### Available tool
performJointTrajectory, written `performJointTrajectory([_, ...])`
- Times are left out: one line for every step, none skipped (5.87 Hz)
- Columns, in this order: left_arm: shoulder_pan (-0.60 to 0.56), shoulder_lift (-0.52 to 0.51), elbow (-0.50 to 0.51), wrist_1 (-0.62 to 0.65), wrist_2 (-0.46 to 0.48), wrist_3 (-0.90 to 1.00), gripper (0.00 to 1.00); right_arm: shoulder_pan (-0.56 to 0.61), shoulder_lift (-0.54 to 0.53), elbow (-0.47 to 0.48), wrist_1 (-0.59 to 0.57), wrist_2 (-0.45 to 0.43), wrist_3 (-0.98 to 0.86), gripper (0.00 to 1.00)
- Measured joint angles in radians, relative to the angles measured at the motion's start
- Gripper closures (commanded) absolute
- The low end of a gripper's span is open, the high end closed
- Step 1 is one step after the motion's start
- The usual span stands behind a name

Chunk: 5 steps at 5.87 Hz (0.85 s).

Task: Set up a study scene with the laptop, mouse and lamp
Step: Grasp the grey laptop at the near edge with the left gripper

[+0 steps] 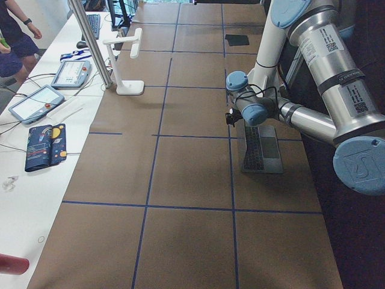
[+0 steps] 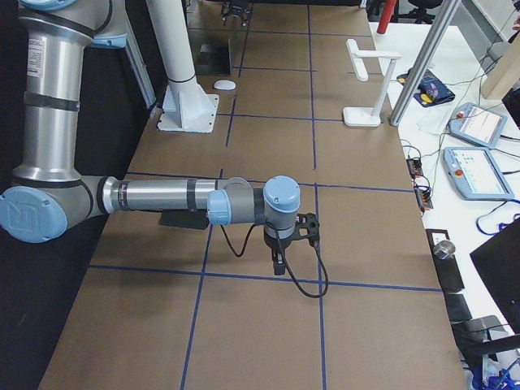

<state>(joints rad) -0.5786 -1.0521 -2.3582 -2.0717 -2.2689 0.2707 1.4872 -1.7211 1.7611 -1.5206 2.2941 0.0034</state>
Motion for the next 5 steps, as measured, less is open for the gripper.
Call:
performJointTrajectory([0.004, -0.002, 0.011, 0.001, 0.0, -0.002, 0.28, 0.0, 0.001, 0.0, 0.0, 0.0, 0.0, 0.0])
performJointTrajectory([0.005, -0.005, 0.021, 0.002, 0.0, -0.006, 0.61, 0.0, 0.001, 0.0, 0.0, 0.001, 0.0, 0.0])
performJointTrajectory([0.005, -0.009, 0.029, 0.003, 0.0, -0.009, 0.84, 0.001, 0.001, 0.0, 0.0, 0.001, 0.0, 0.0])
performJointTrajectory([0.005, -0.014, 0.033, 0.004, -0.001, -0.01, 0.93, 0.001, 0.003, 0.001, 0.0, 0.001, 0.0, 0.0])
performJointTrajectory([-0.001, -0.025, 0.033, 0.004, -0.002, -0.008, 1.0, 0.001, 0.005, 0.0, 0.0, 0.0, 0.0, 0.0])
